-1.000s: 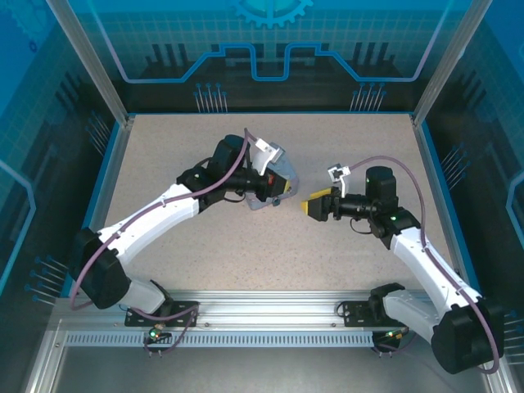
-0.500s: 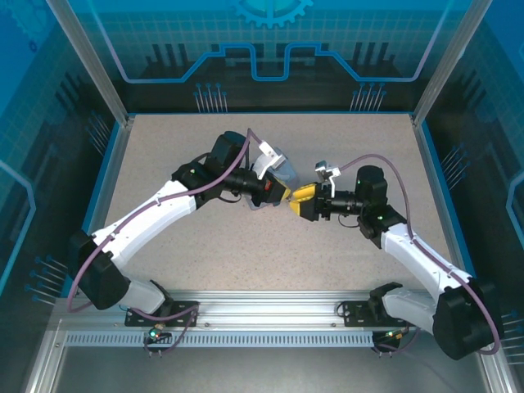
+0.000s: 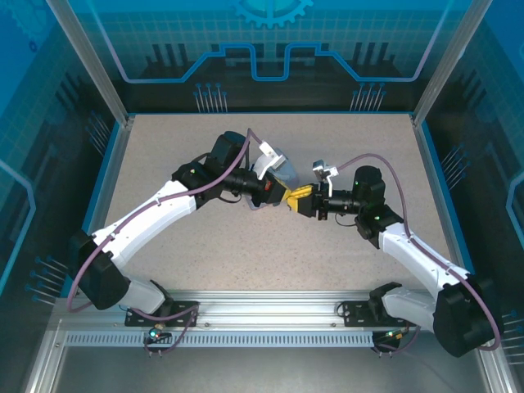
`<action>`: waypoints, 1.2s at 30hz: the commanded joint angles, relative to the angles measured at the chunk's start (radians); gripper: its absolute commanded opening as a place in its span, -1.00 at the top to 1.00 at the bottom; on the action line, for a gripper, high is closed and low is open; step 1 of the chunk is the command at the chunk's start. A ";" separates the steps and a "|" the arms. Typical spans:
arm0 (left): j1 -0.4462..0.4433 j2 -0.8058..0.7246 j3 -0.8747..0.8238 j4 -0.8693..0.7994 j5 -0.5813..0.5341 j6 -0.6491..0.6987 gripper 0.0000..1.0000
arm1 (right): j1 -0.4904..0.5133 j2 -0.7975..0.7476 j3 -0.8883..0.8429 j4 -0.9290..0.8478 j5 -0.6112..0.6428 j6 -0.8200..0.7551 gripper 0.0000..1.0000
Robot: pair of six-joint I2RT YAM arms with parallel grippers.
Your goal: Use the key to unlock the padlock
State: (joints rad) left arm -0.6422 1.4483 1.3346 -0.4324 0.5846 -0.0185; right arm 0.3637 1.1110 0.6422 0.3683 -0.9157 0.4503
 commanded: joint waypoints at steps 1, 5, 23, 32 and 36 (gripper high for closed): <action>-0.001 0.001 0.020 0.011 0.029 0.012 1.00 | 0.012 0.006 0.004 -0.001 0.003 -0.008 0.63; -0.001 0.002 0.022 0.011 0.021 0.012 1.00 | 0.010 0.000 0.004 -0.024 0.003 -0.021 0.74; 0.032 -0.055 -0.027 0.086 -0.100 -0.047 -0.08 | -0.004 -0.079 0.017 -0.220 0.098 -0.098 1.00; 0.118 -0.229 -0.327 0.292 -0.229 -0.314 -0.62 | -0.074 0.053 0.082 -0.536 0.344 -0.155 1.00; 0.072 -0.242 -0.503 0.423 -0.289 -0.431 -0.64 | -0.073 0.190 0.120 -0.524 0.386 -0.110 1.00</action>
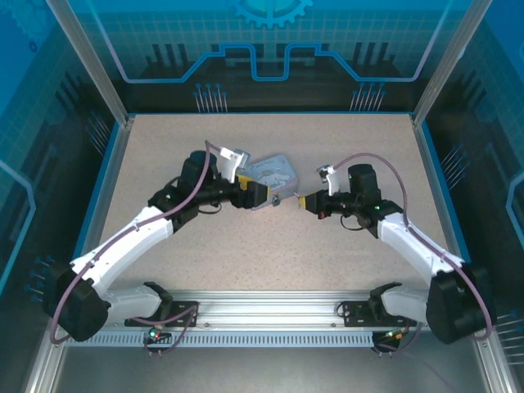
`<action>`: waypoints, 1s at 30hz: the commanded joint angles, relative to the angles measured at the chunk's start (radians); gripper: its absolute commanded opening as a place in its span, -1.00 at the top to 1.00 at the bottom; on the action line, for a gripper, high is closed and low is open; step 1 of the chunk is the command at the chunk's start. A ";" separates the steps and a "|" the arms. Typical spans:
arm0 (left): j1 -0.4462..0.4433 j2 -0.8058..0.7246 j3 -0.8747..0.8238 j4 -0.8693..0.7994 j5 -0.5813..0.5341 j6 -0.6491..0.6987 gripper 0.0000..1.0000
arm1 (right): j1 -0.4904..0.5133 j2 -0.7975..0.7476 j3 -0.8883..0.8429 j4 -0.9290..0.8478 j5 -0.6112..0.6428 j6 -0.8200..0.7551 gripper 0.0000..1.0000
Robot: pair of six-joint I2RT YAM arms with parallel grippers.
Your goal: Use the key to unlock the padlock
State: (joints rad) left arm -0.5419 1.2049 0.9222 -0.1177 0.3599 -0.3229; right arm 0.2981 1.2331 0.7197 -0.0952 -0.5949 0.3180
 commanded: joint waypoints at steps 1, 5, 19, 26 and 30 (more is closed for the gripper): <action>-0.044 0.006 -0.136 0.155 -0.084 -0.159 -0.64 | -0.006 0.103 0.057 -0.051 0.065 0.032 1.00; -0.086 0.061 -0.263 0.368 -0.148 -0.297 -0.69 | -0.001 0.217 0.137 -0.035 0.064 0.058 1.00; -0.111 0.385 -0.313 0.731 -0.264 -0.511 -0.73 | 0.023 0.578 0.479 -0.034 -0.012 0.160 1.00; -0.111 0.278 -0.366 0.650 -0.307 -0.494 -0.75 | 0.080 0.782 0.686 -0.008 -0.079 0.214 1.00; -0.109 0.219 -0.367 0.569 -0.325 -0.461 -0.79 | 0.085 0.860 0.742 0.041 -0.094 0.251 1.00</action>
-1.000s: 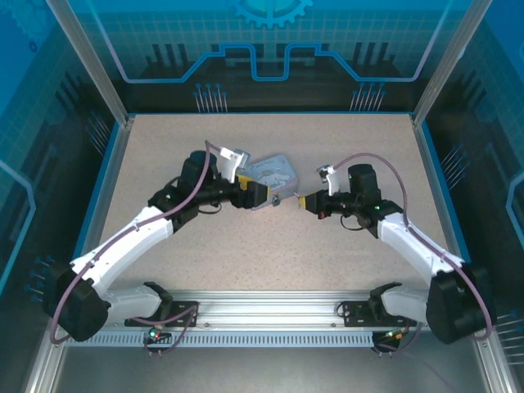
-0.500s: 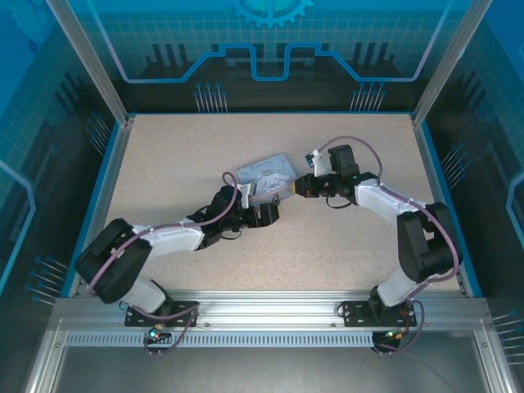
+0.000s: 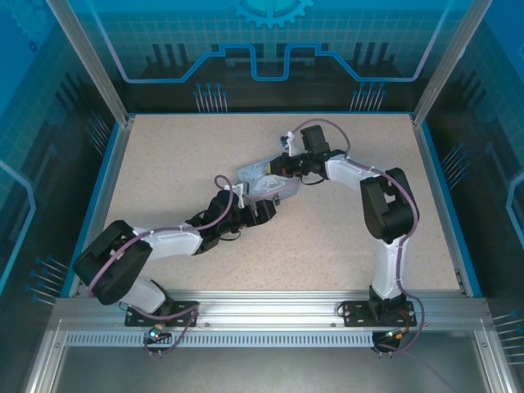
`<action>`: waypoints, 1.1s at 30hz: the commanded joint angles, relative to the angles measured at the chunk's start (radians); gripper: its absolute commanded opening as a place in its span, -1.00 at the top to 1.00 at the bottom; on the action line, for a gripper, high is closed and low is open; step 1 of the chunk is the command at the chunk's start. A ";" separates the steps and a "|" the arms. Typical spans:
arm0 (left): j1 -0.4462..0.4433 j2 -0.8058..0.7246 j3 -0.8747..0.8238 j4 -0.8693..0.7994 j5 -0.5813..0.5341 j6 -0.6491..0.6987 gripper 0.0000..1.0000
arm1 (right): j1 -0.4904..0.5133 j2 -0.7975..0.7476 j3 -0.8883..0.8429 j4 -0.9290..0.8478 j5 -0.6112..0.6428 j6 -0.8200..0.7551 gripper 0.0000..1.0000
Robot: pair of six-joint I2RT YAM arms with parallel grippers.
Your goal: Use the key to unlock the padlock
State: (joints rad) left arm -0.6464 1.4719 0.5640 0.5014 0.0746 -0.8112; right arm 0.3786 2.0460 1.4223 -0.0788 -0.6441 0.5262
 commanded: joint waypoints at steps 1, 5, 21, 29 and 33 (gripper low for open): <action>-0.004 -0.059 -0.009 -0.067 -0.044 0.033 -0.80 | 0.003 0.064 0.053 0.022 -0.038 0.043 1.00; 0.000 -0.099 -0.012 -0.114 -0.063 0.046 -0.81 | -0.008 0.083 0.052 -0.016 -0.001 0.016 1.00; -0.008 -0.195 -0.036 -0.193 -0.075 0.053 -0.79 | 0.039 -0.130 -0.319 0.050 0.108 0.115 1.00; -0.081 -0.141 -0.069 -0.090 -0.075 -0.002 -0.70 | 0.071 -0.226 -0.345 0.094 0.133 0.137 1.00; -0.125 -0.106 -0.068 -0.052 -0.086 -0.017 -0.70 | 0.061 -0.271 -0.285 0.047 0.131 0.085 1.00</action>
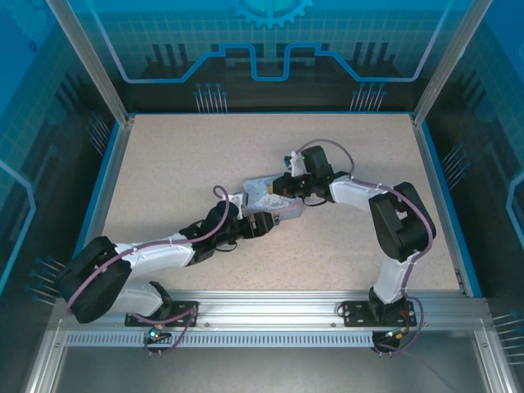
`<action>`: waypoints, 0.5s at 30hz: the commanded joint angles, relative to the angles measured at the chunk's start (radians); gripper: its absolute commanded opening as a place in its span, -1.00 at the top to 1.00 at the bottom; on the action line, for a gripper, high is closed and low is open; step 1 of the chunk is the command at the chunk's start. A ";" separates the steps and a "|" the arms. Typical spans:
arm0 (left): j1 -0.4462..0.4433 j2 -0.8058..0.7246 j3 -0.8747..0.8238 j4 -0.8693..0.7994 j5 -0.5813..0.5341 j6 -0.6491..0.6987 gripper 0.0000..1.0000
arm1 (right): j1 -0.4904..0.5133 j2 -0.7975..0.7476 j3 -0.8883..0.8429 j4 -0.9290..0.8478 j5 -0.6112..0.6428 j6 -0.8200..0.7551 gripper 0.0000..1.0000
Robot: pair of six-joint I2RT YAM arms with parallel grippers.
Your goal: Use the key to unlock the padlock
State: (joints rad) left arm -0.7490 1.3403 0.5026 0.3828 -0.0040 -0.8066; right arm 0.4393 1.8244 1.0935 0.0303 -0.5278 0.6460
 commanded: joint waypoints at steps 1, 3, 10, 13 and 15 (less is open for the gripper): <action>-0.031 0.041 -0.008 0.084 -0.010 -0.027 -0.71 | -0.007 -0.058 0.046 -0.068 0.013 -0.044 1.00; -0.035 0.075 -0.010 0.123 -0.013 -0.031 -0.71 | -0.019 -0.073 0.041 -0.083 0.019 -0.070 1.00; -0.065 0.211 -0.018 0.333 -0.059 -0.004 -0.72 | -0.038 -0.058 0.003 -0.065 0.047 -0.140 1.00; -0.086 0.263 -0.036 0.430 -0.123 -0.009 -0.72 | -0.037 -0.041 0.002 -0.061 0.065 -0.137 1.00; -0.097 0.295 -0.049 0.478 -0.159 -0.019 -0.72 | -0.037 -0.031 0.011 -0.087 0.082 -0.138 1.00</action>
State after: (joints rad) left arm -0.8295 1.6012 0.4805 0.7216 -0.0795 -0.8181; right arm 0.4084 1.7687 1.1057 -0.0208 -0.4736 0.5335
